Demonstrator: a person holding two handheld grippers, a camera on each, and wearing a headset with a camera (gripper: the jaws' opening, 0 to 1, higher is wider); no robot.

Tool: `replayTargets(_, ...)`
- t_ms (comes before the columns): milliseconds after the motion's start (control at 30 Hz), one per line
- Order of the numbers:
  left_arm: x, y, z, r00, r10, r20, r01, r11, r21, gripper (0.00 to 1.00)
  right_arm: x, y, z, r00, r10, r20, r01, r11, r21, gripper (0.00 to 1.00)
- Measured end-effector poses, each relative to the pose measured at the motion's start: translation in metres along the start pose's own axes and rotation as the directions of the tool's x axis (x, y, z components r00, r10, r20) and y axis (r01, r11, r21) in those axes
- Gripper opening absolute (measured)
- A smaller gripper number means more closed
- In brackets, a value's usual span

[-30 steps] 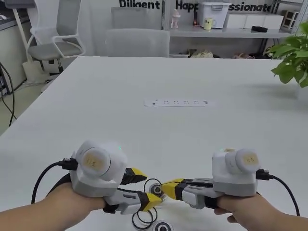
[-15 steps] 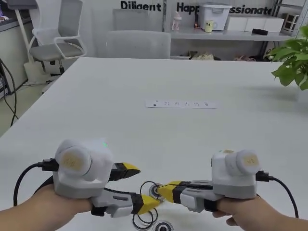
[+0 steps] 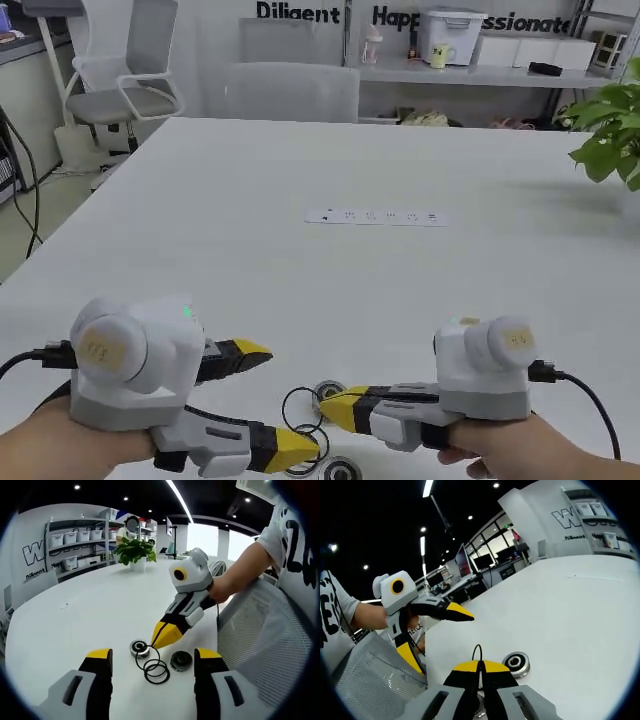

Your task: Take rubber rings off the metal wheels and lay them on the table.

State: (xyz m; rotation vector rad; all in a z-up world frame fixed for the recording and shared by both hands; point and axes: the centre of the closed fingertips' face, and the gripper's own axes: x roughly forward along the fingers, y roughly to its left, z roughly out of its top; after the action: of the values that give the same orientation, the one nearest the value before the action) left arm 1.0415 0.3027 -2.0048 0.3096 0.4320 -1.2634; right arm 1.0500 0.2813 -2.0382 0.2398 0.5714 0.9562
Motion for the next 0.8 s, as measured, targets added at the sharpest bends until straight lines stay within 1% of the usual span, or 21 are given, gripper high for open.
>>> replayTargets(167,-0.007,-0.001,-0.004,1.0000,0.007,0.002,-0.007,1.000,-0.009,0.65,0.002,0.005,-0.006,0.9995,0.022,-0.022,-0.022,1.000,0.004,0.00)
replayTargets(333,-0.012,-0.003,-0.005,0.9999,0.010,0.001,-0.010,1.000,-0.010,0.66,0.004,0.010,-0.008,0.9987,0.037,-0.034,-0.037,0.999,0.001,0.00)
replayTargets(600,-0.017,-0.002,-0.007,0.9998,0.019,0.002,-0.019,1.000,-0.016,0.66,0.006,0.018,-0.012,0.9964,0.061,-0.059,-0.063,0.998,-0.026,0.00)
replayTargets(800,-0.019,-0.001,-0.007,0.9997,0.025,0.003,-0.025,1.000,-0.019,0.66,0.006,0.022,-0.013,0.9954,0.072,-0.063,-0.074,0.996,-0.041,0.08)
